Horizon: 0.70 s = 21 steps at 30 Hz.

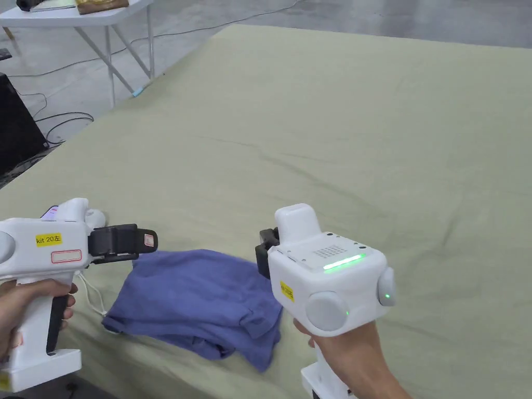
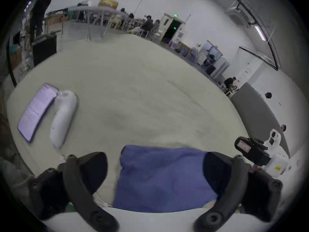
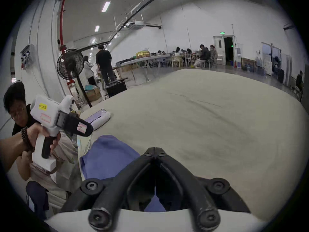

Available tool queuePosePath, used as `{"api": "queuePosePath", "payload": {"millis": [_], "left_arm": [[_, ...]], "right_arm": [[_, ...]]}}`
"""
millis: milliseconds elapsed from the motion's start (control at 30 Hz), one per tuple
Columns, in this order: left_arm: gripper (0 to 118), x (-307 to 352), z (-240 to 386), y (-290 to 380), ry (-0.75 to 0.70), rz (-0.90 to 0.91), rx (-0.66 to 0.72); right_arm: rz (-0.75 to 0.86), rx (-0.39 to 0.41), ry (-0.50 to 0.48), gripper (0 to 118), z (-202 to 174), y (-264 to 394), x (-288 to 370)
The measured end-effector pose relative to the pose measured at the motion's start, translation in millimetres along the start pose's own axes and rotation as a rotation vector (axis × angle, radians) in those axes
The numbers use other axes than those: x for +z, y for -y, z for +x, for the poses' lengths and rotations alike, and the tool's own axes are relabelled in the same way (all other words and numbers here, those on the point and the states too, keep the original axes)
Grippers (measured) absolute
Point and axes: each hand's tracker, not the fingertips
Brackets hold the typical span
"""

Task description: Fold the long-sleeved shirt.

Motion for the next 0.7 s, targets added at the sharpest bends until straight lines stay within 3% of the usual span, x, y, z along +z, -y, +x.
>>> {"api": "queuePosePath", "payload": {"millis": [67, 100, 167, 367, 567, 700], "left_arm": [[18, 22.0, 36.4, -1.4, 0.032, 0.11, -0.029], [0, 27.9, 53.6, 0.0, 0.005, 0.151, -0.061], [0, 32.4, 92.2, 4.2, -0.079, 0.225, -0.131], [0, 52.1, 251.8, 33.0, 0.107, 0.452, -0.231], [0, 55.9, 423.7, 49.3, 0.19, 0.606, -0.424], [0, 39.0, 501.7, 66.8, 0.188, 0.7, -0.578]], "right_arm": [[0.039, 0.0, 0.015, 0, 11.8, -4.9, 25.2], [0.058, -0.002, 0.031, 0, 17.8, -7.9, 37.8], [0.112, -0.018, 0.075, 0, 34.2, -16.6, 69.6], [0.339, -0.046, 0.294, 0, 79.9, -43.1, 206.8], [0.441, -0.043, 0.533, 0, 121.4, -42.4, 335.5], [0.476, -0.038, 0.682, 0, 149.2, -22.8, 400.2]]}}
